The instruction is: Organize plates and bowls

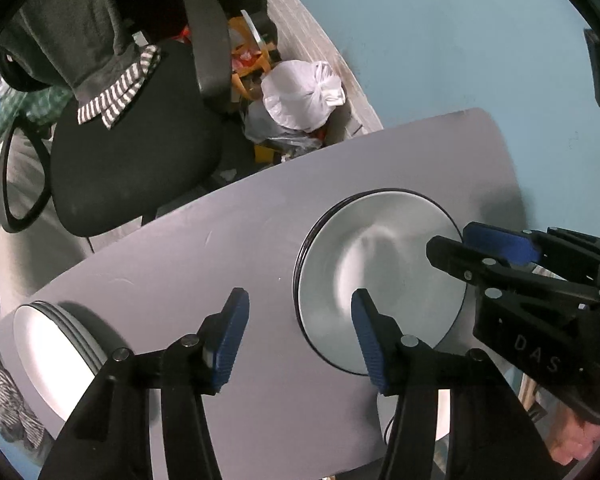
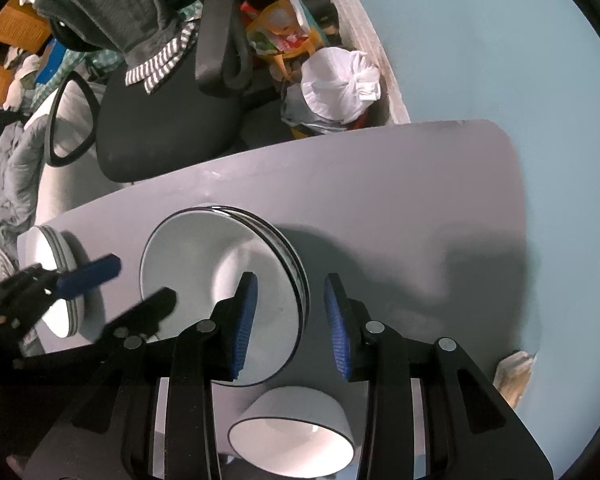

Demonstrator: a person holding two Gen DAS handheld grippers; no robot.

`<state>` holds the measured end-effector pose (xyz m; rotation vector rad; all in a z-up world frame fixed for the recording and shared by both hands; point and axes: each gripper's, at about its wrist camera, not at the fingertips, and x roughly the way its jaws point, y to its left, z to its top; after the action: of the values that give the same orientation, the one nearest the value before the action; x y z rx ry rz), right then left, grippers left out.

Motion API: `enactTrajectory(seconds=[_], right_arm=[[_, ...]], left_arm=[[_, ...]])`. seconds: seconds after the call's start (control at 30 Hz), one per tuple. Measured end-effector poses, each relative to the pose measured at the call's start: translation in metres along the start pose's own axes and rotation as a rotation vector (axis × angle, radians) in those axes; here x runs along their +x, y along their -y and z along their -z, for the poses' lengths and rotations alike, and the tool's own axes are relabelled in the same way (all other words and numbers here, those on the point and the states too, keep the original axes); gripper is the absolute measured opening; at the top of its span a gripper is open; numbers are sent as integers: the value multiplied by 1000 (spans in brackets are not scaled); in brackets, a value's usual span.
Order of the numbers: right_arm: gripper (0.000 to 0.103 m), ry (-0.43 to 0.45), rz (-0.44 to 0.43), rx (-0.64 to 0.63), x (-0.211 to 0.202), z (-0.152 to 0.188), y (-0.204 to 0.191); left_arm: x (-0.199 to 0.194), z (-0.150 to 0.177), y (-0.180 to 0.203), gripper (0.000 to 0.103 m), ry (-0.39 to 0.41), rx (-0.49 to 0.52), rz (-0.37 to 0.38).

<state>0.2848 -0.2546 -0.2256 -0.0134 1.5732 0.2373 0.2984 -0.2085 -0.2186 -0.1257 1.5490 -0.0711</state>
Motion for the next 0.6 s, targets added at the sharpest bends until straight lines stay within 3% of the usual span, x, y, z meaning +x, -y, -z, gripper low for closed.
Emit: enactTrajectory(seconds=[0.2, 0.27, 0.37, 0.6], right_arm=[[37, 43, 14, -2, -15, 10, 0], [54, 73, 33, -8, -24, 14, -2], [62, 112, 53, -14, -37, 20, -3], [65, 181, 101, -42, -65, 39, -9]], left_arm=[[-15, 5, -1, 57, 42, -4, -25], [-22, 10, 1, 61, 65, 7, -29], [-36, 18, 2, 68, 109, 30, -31], [-61, 41, 0, 71, 181, 47, -15]])
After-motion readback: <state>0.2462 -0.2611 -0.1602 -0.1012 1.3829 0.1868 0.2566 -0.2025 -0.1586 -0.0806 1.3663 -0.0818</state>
